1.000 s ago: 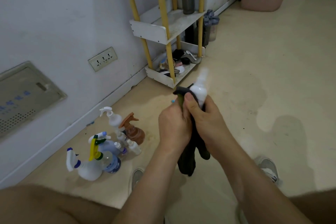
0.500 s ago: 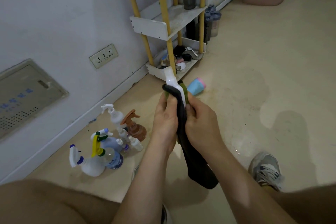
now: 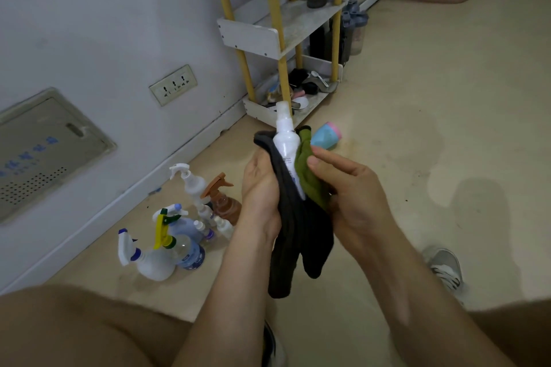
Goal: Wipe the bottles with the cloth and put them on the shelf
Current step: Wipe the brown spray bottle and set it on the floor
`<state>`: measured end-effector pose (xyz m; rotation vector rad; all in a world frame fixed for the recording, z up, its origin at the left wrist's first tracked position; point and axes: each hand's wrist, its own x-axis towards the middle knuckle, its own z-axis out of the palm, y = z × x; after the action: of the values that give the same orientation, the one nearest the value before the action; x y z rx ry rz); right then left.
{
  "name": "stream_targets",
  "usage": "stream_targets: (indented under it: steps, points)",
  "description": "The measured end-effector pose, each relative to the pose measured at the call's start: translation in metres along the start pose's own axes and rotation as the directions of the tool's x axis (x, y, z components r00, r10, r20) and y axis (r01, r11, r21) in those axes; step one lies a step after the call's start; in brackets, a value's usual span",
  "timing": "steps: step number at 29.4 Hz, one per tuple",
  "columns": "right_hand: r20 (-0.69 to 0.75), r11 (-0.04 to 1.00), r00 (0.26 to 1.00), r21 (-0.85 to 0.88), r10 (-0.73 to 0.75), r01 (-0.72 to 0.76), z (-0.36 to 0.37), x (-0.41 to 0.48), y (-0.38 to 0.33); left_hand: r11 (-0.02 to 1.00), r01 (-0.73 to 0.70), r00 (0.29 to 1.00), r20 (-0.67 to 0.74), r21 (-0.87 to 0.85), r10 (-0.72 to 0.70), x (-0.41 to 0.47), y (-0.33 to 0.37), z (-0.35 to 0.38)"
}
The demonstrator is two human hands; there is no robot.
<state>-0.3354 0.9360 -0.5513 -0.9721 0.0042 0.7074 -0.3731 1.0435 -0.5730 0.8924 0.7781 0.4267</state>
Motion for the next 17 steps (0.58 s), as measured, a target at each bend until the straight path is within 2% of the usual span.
stream_targets:
  steps: [2,5,7,9,10,11,12,14,15,16,17]
  points:
    - [0.012,0.999,0.999,0.028,-0.045,0.044,0.004,-0.001,0.009,0.994,0.048,0.992,0.121,-0.095,-0.036,-0.003,0.001,-0.003]
    - [0.072,0.986,0.99,-0.106,-0.12,0.127,0.009,-0.001,0.016,0.997,-0.011,0.969,0.247,-0.079,0.03,-0.009,-0.006,-0.003]
    - [0.094,0.981,0.989,-0.147,-0.113,0.126,0.01,-0.001,0.019,0.996,-0.092,0.971,0.22,-0.014,0.093,-0.014,-0.012,0.001]
    - [0.104,0.988,0.993,-0.136,-0.063,0.077,0.009,-0.001,0.019,0.962,-0.224,0.973,0.1,0.157,0.21,-0.014,-0.015,0.004]
    - [0.099,0.975,0.993,-0.206,-0.065,0.085,0.008,-0.001,0.018,0.926,-0.284,0.958,0.044,0.25,0.283,-0.015,-0.016,0.004]
    - [0.094,0.923,0.989,-0.359,-0.115,0.142,0.005,-0.001,0.017,0.892,-0.331,0.938,0.007,0.309,0.345,-0.013,-0.018,0.004]
    - [0.088,0.814,0.973,-0.534,-0.214,0.228,0.001,0.001,0.018,0.873,-0.354,0.925,-0.015,0.335,0.381,-0.013,-0.018,0.005]
    - [0.111,0.475,0.862,-0.796,-0.494,0.375,-0.008,0.003,0.019,0.889,-0.35,0.921,-0.064,0.296,0.384,-0.015,-0.018,0.01]
    - [0.149,0.361,0.807,-0.838,-0.572,0.411,-0.011,0.004,0.021,0.916,-0.322,0.93,-0.101,0.238,0.353,-0.015,-0.018,0.011]
    - [0.191,0.316,0.794,-0.844,-0.577,0.433,-0.012,0.005,0.023,0.943,-0.279,0.942,-0.139,0.18,0.306,-0.014,-0.018,0.011]
    - [0.226,0.317,0.814,-0.839,-0.536,0.442,-0.012,0.006,0.025,0.964,-0.236,0.954,-0.158,0.123,0.254,-0.013,-0.018,0.011]
